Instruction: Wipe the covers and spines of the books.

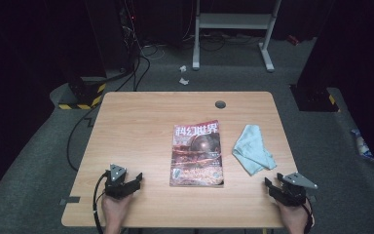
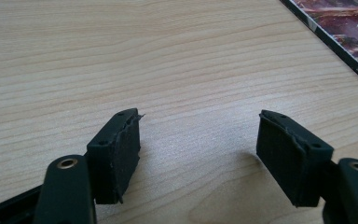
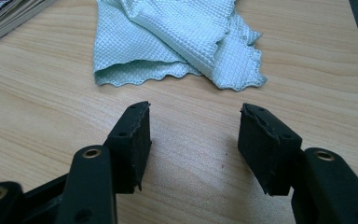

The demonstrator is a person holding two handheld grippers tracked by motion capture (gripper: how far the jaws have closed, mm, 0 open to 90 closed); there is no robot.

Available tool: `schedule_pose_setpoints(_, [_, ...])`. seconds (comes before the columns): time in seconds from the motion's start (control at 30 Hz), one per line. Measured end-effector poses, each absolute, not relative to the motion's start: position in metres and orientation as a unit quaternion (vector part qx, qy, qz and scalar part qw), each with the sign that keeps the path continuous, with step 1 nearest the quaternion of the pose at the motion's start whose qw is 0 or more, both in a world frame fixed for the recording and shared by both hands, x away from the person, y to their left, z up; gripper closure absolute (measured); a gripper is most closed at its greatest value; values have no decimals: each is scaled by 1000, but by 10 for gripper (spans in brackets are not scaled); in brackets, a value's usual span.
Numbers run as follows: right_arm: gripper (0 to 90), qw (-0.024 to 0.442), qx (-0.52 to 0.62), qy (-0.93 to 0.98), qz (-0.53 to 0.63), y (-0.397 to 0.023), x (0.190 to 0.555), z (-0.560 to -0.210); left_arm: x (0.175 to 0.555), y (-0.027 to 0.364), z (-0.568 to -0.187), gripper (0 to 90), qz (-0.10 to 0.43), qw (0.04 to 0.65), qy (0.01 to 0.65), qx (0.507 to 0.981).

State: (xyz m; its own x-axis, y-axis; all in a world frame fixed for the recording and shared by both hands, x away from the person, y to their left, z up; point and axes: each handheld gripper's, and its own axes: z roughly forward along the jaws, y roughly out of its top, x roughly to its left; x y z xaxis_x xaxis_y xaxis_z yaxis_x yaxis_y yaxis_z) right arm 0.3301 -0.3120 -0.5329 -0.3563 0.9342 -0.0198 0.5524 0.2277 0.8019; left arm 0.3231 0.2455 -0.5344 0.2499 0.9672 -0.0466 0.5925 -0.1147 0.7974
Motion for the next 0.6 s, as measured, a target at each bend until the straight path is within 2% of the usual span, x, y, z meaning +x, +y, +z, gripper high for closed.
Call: schedule_pose_setpoints(0.6, [432, 260, 501, 740, 366, -312, 330, -533, 323, 247, -534, 303, 248, 372, 559, 698])
